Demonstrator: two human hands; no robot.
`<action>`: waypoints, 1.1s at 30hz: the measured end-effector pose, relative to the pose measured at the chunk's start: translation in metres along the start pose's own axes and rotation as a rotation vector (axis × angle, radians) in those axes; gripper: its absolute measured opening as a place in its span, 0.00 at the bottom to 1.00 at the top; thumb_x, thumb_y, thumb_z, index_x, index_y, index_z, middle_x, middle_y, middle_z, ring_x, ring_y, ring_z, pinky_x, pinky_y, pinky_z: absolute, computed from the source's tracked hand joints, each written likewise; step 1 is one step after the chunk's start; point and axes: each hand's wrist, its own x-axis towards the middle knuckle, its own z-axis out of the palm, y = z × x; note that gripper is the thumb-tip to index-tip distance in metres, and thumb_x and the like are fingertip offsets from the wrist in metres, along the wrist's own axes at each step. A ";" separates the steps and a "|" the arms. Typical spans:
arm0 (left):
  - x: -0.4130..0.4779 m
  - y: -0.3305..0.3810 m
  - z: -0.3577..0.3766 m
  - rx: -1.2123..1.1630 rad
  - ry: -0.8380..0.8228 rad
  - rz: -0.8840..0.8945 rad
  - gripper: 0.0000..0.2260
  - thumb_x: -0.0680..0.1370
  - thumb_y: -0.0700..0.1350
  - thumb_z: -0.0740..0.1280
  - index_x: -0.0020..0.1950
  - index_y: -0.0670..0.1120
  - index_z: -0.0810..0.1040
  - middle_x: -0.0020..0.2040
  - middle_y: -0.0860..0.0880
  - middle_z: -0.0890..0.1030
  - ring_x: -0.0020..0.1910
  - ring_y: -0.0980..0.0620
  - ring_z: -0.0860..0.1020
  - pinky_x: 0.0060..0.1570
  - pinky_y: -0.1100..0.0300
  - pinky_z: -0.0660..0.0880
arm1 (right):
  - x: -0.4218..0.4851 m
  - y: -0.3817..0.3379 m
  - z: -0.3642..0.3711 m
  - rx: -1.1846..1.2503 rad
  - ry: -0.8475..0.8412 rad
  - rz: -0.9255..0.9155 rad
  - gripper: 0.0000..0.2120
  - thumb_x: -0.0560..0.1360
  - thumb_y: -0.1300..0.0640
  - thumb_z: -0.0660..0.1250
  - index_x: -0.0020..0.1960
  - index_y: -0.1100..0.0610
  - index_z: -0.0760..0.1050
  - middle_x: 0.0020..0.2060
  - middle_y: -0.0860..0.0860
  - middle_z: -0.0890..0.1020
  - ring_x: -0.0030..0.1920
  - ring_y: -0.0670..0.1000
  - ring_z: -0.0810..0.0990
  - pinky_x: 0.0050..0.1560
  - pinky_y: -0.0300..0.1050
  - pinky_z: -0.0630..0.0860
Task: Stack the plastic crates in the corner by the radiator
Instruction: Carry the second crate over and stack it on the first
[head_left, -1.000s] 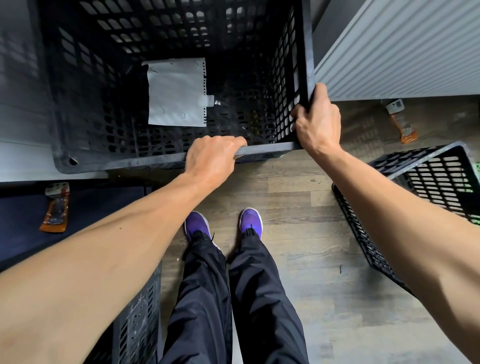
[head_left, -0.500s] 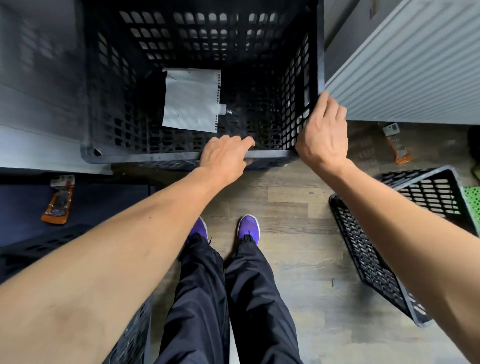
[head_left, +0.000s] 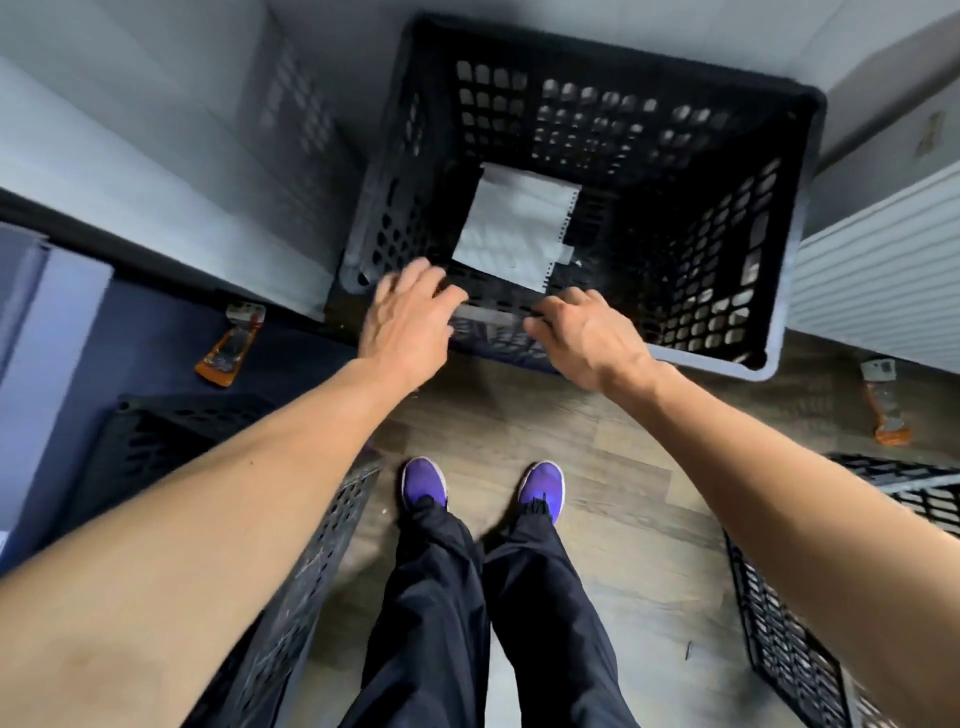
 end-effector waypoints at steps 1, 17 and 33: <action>-0.004 -0.016 -0.002 0.010 0.014 -0.037 0.19 0.76 0.41 0.69 0.67 0.47 0.74 0.74 0.43 0.65 0.76 0.44 0.56 0.71 0.42 0.58 | 0.004 -0.009 0.003 -0.009 -0.010 -0.020 0.21 0.82 0.44 0.54 0.65 0.56 0.73 0.59 0.58 0.76 0.62 0.61 0.70 0.56 0.58 0.75; 0.010 -0.104 0.010 -0.307 0.074 -0.245 0.31 0.81 0.60 0.55 0.80 0.51 0.47 0.58 0.41 0.78 0.49 0.38 0.79 0.44 0.48 0.74 | 0.066 -0.069 0.042 -0.187 0.065 0.001 0.11 0.79 0.46 0.62 0.53 0.52 0.77 0.39 0.53 0.78 0.51 0.60 0.77 0.42 0.51 0.74; 0.048 -0.108 0.012 -0.402 0.027 -0.452 0.12 0.83 0.53 0.57 0.58 0.45 0.71 0.45 0.45 0.82 0.41 0.43 0.83 0.41 0.48 0.82 | 0.061 -0.068 0.054 -0.257 0.268 -0.032 0.10 0.78 0.46 0.63 0.53 0.50 0.77 0.35 0.55 0.82 0.36 0.62 0.80 0.34 0.49 0.72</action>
